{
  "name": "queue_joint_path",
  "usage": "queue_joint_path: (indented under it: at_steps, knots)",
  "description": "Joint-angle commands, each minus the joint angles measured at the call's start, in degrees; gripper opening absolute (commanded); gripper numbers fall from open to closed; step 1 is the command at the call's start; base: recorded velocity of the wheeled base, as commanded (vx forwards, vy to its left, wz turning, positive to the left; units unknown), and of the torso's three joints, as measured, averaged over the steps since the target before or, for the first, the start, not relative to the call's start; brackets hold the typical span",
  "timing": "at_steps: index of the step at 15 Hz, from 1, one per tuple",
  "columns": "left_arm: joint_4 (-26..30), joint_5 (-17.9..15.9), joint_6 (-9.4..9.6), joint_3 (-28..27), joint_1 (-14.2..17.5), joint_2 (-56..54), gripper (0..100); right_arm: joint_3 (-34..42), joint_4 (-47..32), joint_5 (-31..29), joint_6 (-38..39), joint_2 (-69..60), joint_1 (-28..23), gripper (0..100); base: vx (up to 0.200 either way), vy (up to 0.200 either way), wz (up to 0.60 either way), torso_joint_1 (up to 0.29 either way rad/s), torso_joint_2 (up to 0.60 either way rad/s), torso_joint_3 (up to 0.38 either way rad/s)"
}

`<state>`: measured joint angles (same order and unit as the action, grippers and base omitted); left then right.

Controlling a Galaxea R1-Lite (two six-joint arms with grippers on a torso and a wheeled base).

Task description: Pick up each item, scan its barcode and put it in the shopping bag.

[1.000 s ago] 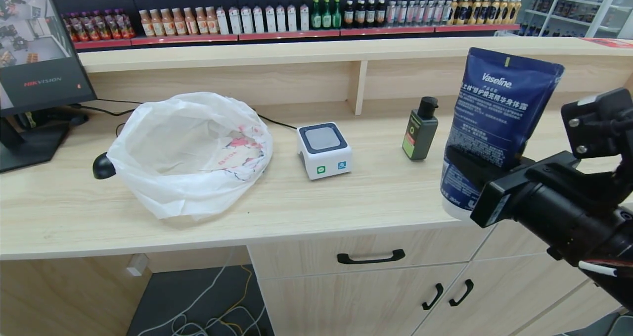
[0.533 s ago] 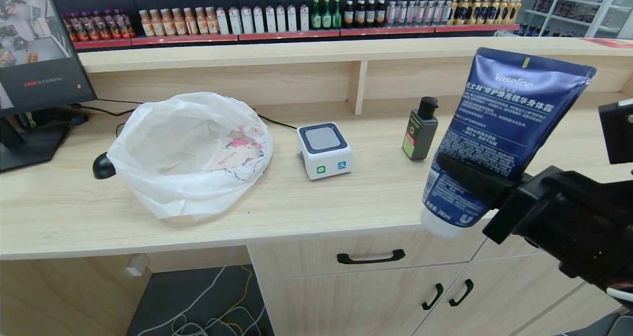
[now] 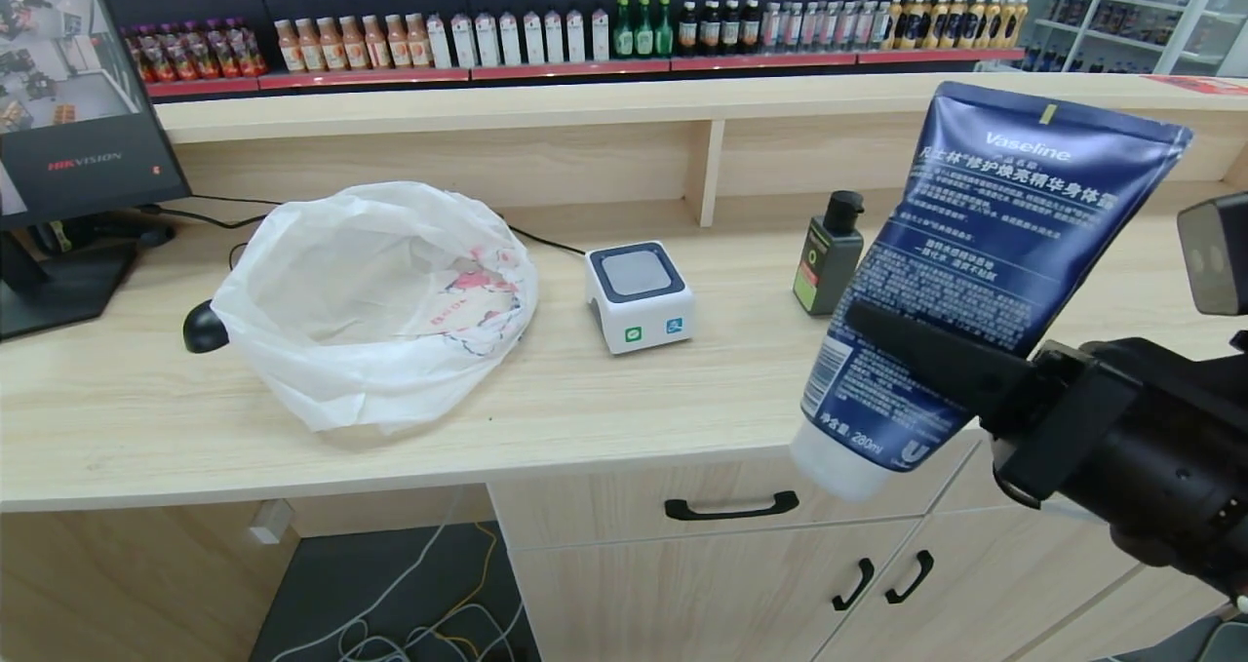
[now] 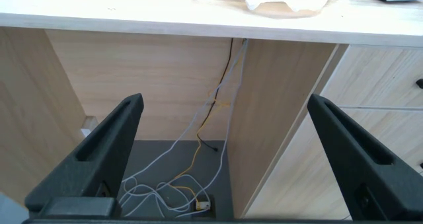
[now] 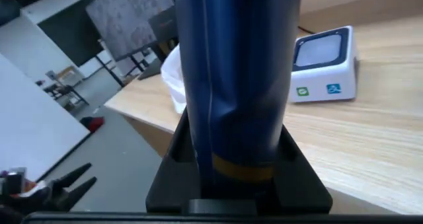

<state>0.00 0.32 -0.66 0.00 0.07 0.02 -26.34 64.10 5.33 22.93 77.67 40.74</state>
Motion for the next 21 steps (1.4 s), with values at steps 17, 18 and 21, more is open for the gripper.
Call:
queue_joint_path:
  at_steps: [17,18,21]
  knots:
    - [0.0,0.0,-0.04,0.0,0.0,0.0,100,-1.3,25.9,9.7,14.1,14.2,10.9,0,0.0,0.0,0.0,0.0,0.0,0.0]
    - [0.0,0.0,-0.04,0.0,0.0,0.0,100,-2.7,25.9,9.7,15.6,14.3,11.0,0,0.0,0.0,0.0,0.0,0.0,0.0]
    - [0.0,0.0,-0.04,0.0,0.0,0.0,100,-3.0,25.9,9.7,18.1,13.4,11.0,0,0.0,0.0,0.0,0.0,0.0,0.0]
